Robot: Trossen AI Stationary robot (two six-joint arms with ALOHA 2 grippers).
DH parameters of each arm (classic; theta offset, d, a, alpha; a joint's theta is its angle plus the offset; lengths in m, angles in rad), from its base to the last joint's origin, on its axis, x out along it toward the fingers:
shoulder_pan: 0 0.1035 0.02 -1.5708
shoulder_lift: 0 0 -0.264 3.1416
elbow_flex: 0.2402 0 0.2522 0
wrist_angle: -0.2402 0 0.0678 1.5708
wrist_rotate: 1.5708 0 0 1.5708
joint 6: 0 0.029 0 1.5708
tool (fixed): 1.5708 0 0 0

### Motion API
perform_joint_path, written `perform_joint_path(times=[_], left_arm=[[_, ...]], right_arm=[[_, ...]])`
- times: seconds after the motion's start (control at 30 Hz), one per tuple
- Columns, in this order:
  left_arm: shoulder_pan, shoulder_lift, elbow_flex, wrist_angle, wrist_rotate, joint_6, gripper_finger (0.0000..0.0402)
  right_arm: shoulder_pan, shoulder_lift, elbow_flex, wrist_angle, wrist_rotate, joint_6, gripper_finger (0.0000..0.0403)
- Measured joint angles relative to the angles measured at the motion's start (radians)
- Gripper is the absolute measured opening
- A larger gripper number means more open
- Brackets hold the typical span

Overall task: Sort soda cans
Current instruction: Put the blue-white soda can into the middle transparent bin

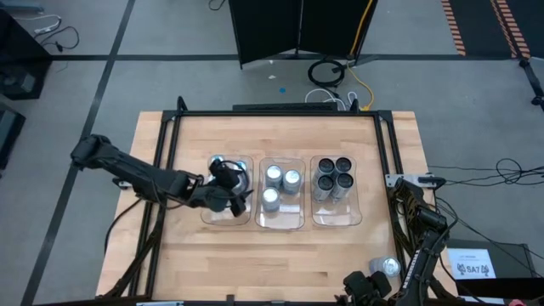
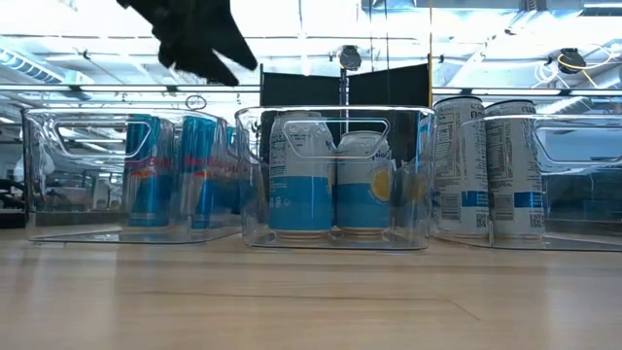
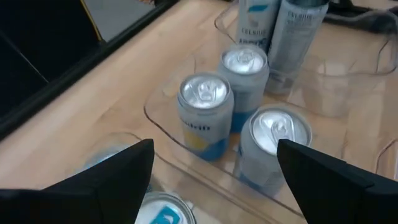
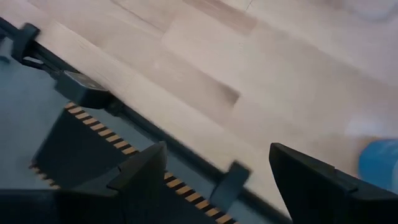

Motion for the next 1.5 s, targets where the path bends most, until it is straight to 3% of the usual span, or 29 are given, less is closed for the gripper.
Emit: perform_joint_path(times=[0.2, 0.37, 0.57, 0.7, 0.83, 0.93, 1.1, 1.3, 1.5], left_arm=[[0.0, -0.058, 0.086, -0.125, -0.012, 0.017, 0.035], [0.0, -0.123, 0.141, -0.173, -0.012, 0.169, 0.035], [-0.014, -0.21, 0.187, -0.178, -0.008, 0.176, 0.035], [-0.04, -0.254, 0.193, -0.172, 0.178, 0.14, 0.035], [-0.064, -0.26, 0.193, -0.172, 0.374, 0.098, 0.035], [-0.089, -0.254, 0.19, -0.17, 0.433, 0.096, 0.035], [-0.125, -0.231, 0.189, -0.17, 0.44, 0.097, 0.035], [-0.135, -0.203, 0.188, -0.169, 0.44, 0.096, 0.035], [-0.142, -0.187, 0.188, -0.171, 0.44, 0.045, 0.035]], right_arm=[[0.0, 0.0, 0.0, 0.099, -0.001, 0.009, 0.0277], [0.0, 0.0, 0.0, 0.1, -0.017, -0.013, 0.0277], [-0.019, -0.009, 0.0, 0.045, -0.224, 0.065, 0.0277], [-0.037, -0.038, 0.0, -0.008, -0.34, 0.082, 0.0277], [-0.05, -0.081, 0.0, -0.006, -0.342, 0.092, 0.0276], [-0.054, -0.115, 0.0, -0.006, -0.34, 0.133, 0.0268], [-0.054, -0.128, 0.0, -0.006, -0.345, 0.149, 0.0238], [-0.082, -0.13, 0.0, -0.006, -0.341, -0.099, 0.0203], [-0.156, -0.13, 0.0, 0.006, -0.339, -0.354, 0.0195]])
